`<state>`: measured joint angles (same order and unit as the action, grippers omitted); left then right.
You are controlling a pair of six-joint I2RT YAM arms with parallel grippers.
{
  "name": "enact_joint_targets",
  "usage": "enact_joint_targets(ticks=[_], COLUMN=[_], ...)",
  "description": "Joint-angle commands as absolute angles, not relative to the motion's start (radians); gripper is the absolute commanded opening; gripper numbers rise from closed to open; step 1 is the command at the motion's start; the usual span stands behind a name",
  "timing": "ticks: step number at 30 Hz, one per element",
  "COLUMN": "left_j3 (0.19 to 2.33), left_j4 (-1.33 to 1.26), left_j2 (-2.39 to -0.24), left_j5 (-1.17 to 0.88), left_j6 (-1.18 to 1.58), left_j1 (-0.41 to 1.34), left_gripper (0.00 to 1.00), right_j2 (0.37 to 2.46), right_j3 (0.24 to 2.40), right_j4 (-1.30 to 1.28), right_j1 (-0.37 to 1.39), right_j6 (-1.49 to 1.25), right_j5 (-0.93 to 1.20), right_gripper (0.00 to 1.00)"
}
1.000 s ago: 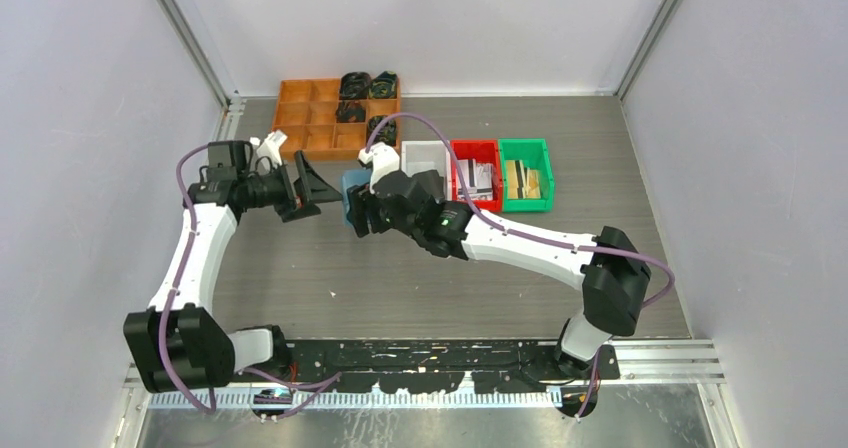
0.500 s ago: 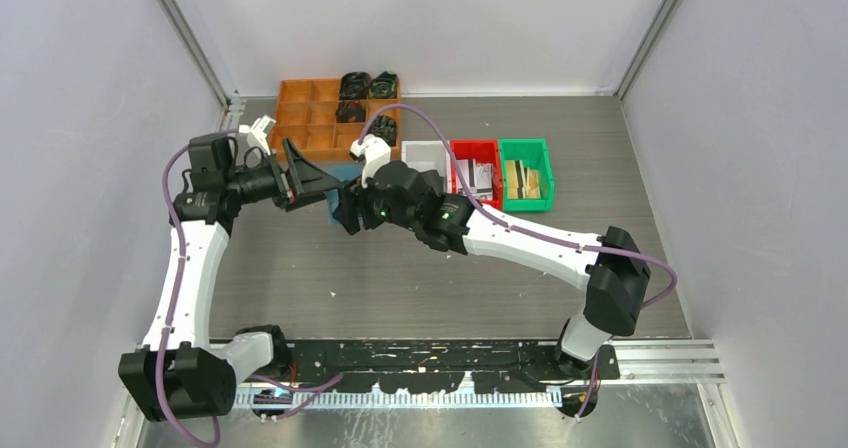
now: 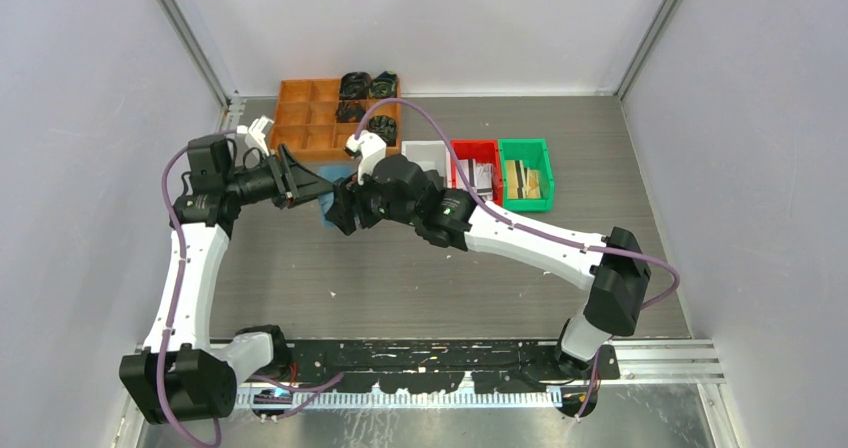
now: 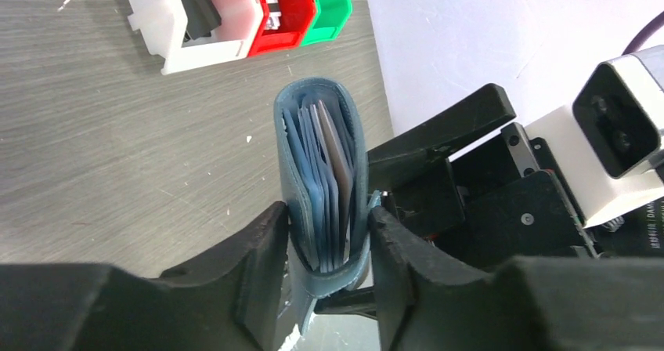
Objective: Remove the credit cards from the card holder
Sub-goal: Pick up the card holder from the center of the board.
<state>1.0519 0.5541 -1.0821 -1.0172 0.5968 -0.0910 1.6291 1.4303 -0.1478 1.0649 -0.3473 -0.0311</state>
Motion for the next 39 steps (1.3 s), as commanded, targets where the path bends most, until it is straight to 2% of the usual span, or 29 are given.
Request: enact_joint_targets(ticks=[1,2,5,8,11,15,19,24,28,33,36,39], left_j3=[1.053,1.057,1.075,1.100,1.139,1.178,1.170,1.159,1.157,1.161,1.158,1.154], left_j4=[0.553,0.562,0.586,0.628,0.693,0.753,0.729,0.657,0.598,0.603,0.604,0.601], left_j2=[-1.052,-1.051,-1.052,-1.054,-1.057,-1.048,-1.023,-0.993,-0.967,-0.939,-0.928,-0.920], left_j5=[-1.017,-1.010,-0.997,-0.995,-1.035,-1.117,-1.197,-1.266,-1.300,-1.314,-1.318,-1.328], left_j6=[0.560,0.552,0.515,0.455,0.361,0.287,0.304,0.397,0.477,0.502,0.514,0.515], left_j1=[-0.089,-0.090,-0.090,-0.090,-0.089,-0.089,-0.088,-0.087,-0.089,-0.089,-0.088,-0.089], left_gripper=[0.38,0.34,0.22,0.12,0.08,0.08,0.07,0.07,0.06,0.06,0.06,0.06], right_j2=[1.595,1.595,1.595,1.584,1.544,1.471,1.485,1.539,1.553,1.563,1.577,1.577], right_j3=[1.497,1.498,1.511,1.520,1.463,1.308,1.273,1.250,1.237,1.226,1.217,1.187], right_j4=[-0.089,-0.090,-0.127,-0.183,-0.161,0.072,0.203,0.422,0.505,0.606,0.681,0.771], right_j1=[1.075,1.074,1.074,1.037,0.956,0.837,0.811,0.811,0.811,0.811,0.811,0.811], right_j6=[-0.357,-0.359,-0.370,-0.422,-0.537,-0.745,-0.887,-1.055,-1.115,-1.198,-1.257,-1.323], right_j5=[0.018,0.031,0.078,0.204,0.395,0.614,0.743,0.805,0.816,0.814,0.813,0.812], right_gripper=[0.65,0.69,0.89,0.98,0.99,0.99,1.00,0.99,0.94,0.81,0.67,0.49])
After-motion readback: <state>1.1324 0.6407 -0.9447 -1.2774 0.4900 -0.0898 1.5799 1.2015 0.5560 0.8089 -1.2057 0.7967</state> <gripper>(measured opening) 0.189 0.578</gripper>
